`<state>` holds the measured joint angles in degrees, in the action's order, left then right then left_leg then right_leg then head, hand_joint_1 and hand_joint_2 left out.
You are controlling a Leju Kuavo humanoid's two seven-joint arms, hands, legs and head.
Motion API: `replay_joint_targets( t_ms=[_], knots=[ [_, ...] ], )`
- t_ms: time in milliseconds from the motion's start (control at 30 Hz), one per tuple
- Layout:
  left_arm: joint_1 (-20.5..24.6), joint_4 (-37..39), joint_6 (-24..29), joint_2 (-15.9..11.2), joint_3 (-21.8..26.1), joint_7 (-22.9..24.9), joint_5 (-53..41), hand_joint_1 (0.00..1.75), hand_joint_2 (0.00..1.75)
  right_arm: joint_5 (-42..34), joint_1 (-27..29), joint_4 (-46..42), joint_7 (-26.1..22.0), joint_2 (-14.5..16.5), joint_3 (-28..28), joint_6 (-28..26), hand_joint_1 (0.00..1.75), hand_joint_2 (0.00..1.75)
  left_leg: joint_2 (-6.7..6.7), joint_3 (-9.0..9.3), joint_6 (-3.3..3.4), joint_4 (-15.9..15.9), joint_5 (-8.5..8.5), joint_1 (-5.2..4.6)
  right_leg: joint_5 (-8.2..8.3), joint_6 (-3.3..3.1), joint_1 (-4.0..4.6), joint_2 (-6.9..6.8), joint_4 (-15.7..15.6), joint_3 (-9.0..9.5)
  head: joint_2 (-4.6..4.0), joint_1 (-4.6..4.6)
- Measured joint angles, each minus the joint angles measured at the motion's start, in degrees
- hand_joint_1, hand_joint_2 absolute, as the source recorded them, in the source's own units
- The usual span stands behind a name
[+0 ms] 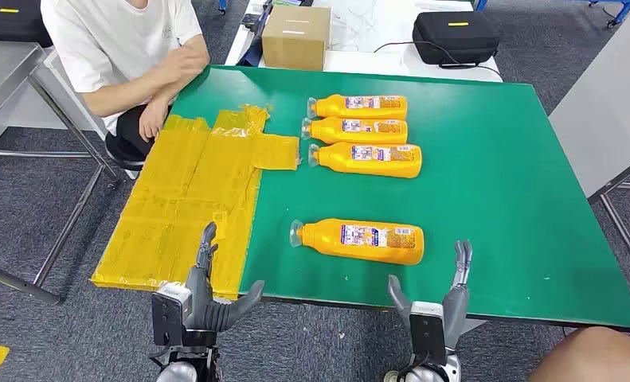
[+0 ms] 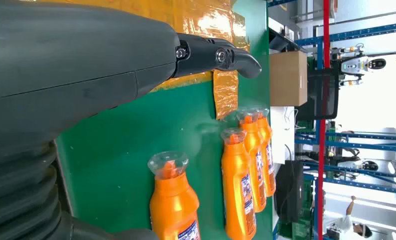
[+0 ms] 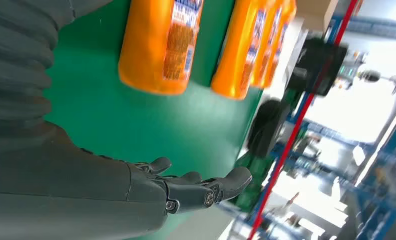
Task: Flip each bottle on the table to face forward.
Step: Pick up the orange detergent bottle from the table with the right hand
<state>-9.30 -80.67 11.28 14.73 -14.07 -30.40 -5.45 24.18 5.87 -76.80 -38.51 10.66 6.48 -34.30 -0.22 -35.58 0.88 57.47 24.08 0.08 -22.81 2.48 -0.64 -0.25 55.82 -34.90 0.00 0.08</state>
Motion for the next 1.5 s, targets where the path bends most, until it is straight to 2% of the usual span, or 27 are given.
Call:
replay_joint_targets(
  t_ms=[33, 67, 133, 200, 333, 567, 700, 833, 1133, 1500],
  knots=[
    [-0.1, -0.1, -0.1, 0.0, 0.2, -0.1, 0.0, 0.00, 1.75, 0.8, 0.2, -0.6, 0.7, -0.1, 0.0, 0.5, 0.00, 1.16, 0.00, 0.00, 0.00, 0.0, 0.00, 0.00, 0.00, 0.00, 0.00, 0.00, 0.0, 0.00, 0.00, 0.00],
    [-0.3, -0.2, -0.2, 0.0, 0.3, -0.2, 0.0, 0.00, 1.75, 1.7, 0.3, -1.1, 1.4, -0.2, 0.0, 1.0, 0.00, 0.87, 0.01, 0.00, 0.00, 0.0, 0.01, 0.00, 0.00, 0.00, 0.00, 0.00, 0.0, 0.00, 0.00, -0.01],
    [-0.8, -0.4, -0.6, 0.0, 0.8, -0.6, 0.0, 0.00, 1.75, 6.0, 0.9, -2.9, 4.3, -0.9, -0.1, 2.4, 0.00, 0.00, 0.01, 0.00, 0.01, 0.0, 0.01, 0.00, 0.00, 0.00, 0.00, 0.01, 0.0, 0.00, 0.00, -0.01],
    [-1.4, -0.5, -1.0, 0.0, 1.0, -1.1, 0.2, 0.00, 1.75, 10.7, 1.2, -4.1, 7.1, -1.7, 0.0, 3.4, 0.00, 0.00, 0.01, 0.00, 0.01, 0.0, 0.01, 0.00, 0.00, 0.00, 0.00, 0.00, 0.0, 0.00, 0.00, 0.01],
    [-1.8, -0.5, -1.4, 0.0, 1.4, -1.8, 0.5, 0.00, 1.75, 15.6, 1.3, -5.1, 12.1, -4.1, 0.3, 7.4, 0.00, 1.75, 0.00, 0.00, 0.04, 0.0, 0.02, -0.02, 0.00, 0.01, -0.01, 0.00, 0.0, 0.01, 0.00, 0.01],
    [-1.4, -0.5, -3.7, 0.0, 2.0, -1.6, 0.2, 0.00, 1.75, 27.3, -1.1, -4.4, 20.1, -11.0, 0.8, 12.2, 0.00, 1.75, 0.00, 0.00, 0.06, 0.0, 0.01, -0.06, 0.03, 0.03, -0.06, 0.00, 0.0, 0.03, 0.00, -0.01],
    [-0.7, -0.5, -5.0, 0.0, 2.0, -0.6, -0.3, 0.00, 1.75, 31.4, -6.0, -0.2, 23.1, -14.5, 1.2, 15.1, 0.00, 1.75, 0.02, 0.01, 0.09, 0.0, -0.02, -0.07, 0.06, 0.04, -0.07, 0.01, 0.0, 0.03, 0.00, -0.01],
    [0.0, -0.5, -6.1, 0.0, 1.9, 0.1, -0.7, 0.00, 1.75, 33.9, -11.0, 5.0, 24.5, -16.4, 2.4, 16.7, 0.00, 1.75, 0.02, 0.01, 0.12, 0.0, -0.05, -0.07, 0.07, 0.05, -0.06, 0.00, 0.0, 0.04, 0.00, -0.01],
    [1.2, -0.5, -7.9, 0.0, 1.7, 0.4, -1.2, 0.00, 1.75, 36.6, -20.0, 15.9, 25.4, -17.4, 6.4, 17.7, 0.00, 1.75, 0.01, 0.00, 0.12, 0.0, -0.06, -0.07, 0.07, 0.05, -0.06, -0.01, 0.0, 0.03, 0.00, -0.02],
    [2.1, 0.1, -8.3, 0.0, 1.5, 0.7, -1.3, 0.00, 1.75, 38.2, -25.1, 24.9, 26.4, -16.1, 10.7, 19.4, 0.00, 1.75, 0.01, 0.00, 0.12, 0.0, -0.06, -0.08, 0.07, 0.05, -0.07, -0.01, 0.0, 0.03, 0.00, -0.01]
  ],
)
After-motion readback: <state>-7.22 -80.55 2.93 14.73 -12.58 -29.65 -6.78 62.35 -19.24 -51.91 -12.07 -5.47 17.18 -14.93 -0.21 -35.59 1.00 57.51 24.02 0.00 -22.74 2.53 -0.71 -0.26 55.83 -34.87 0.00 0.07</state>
